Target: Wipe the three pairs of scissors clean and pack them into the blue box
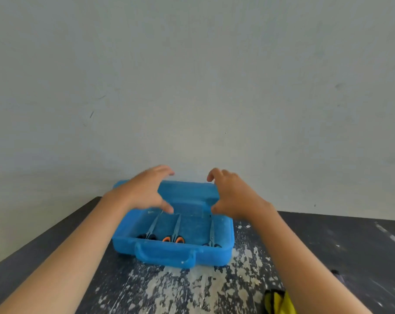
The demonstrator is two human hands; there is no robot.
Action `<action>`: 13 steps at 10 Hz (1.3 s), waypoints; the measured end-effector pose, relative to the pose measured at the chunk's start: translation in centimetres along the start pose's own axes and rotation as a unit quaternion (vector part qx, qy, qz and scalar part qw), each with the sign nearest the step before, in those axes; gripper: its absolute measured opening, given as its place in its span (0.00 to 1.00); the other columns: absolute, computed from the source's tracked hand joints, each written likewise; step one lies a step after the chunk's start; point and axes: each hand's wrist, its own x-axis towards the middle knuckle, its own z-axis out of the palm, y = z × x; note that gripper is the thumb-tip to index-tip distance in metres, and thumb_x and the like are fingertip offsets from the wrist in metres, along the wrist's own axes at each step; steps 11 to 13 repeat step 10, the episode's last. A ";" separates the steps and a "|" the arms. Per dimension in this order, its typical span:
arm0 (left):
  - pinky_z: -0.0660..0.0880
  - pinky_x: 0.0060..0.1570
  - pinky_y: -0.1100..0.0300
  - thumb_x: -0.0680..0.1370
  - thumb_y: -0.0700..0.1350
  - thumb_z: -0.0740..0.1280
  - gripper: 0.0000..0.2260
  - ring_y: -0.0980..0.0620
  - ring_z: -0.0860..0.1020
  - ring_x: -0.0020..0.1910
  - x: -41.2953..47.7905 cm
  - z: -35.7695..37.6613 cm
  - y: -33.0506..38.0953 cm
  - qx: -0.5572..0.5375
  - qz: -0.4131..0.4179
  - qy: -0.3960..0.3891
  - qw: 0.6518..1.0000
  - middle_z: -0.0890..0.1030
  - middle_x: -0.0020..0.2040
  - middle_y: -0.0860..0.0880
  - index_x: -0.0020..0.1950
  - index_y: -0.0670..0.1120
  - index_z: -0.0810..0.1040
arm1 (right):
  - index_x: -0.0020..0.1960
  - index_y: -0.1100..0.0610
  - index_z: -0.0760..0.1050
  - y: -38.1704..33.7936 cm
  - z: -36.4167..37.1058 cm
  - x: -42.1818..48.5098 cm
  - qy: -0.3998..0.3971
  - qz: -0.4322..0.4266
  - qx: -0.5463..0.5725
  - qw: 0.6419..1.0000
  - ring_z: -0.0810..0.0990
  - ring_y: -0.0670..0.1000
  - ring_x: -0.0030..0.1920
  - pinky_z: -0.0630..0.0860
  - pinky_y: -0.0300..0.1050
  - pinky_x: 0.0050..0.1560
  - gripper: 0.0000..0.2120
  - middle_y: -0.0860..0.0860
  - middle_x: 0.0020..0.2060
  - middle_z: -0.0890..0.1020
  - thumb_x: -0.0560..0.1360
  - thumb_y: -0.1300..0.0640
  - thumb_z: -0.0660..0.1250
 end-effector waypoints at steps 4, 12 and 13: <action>0.34 0.71 0.52 0.63 0.63 0.74 0.58 0.51 0.39 0.77 -4.9 10.5 -0.3 0.137 -0.042 0.000 0.990 0.41 0.78 0.50 0.78 0.46 0.39 | 0.74 0.56 0.41 -0.5 8.5 -4.7 -0.070 0.011 -0.146 0.987 0.45 0.65 0.71 0.53 0.61 0.69 0.48 0.59 0.73 0.45 0.69 0.41 0.68; 0.37 0.74 0.51 0.56 0.81 0.40 0.60 0.53 0.39 0.77 -5.2 10.5 1.0 0.101 -0.054 0.014 0.993 0.41 0.78 0.49 0.78 0.44 0.40 | 0.74 0.50 0.35 2.1 9.0 -6.8 -0.029 -0.003 0.014 0.999 0.38 0.52 0.74 0.45 0.51 0.73 0.36 0.51 0.75 0.40 0.77 0.41 0.54; 0.37 0.74 0.51 0.56 0.81 0.40 0.60 0.53 0.39 0.77 -5.2 10.5 1.0 0.101 -0.054 0.014 0.993 0.41 0.78 0.49 0.78 0.44 0.40 | 0.74 0.50 0.35 2.1 9.0 -6.8 -0.029 -0.003 0.014 0.999 0.38 0.52 0.74 0.45 0.51 0.73 0.36 0.51 0.75 0.40 0.77 0.41 0.54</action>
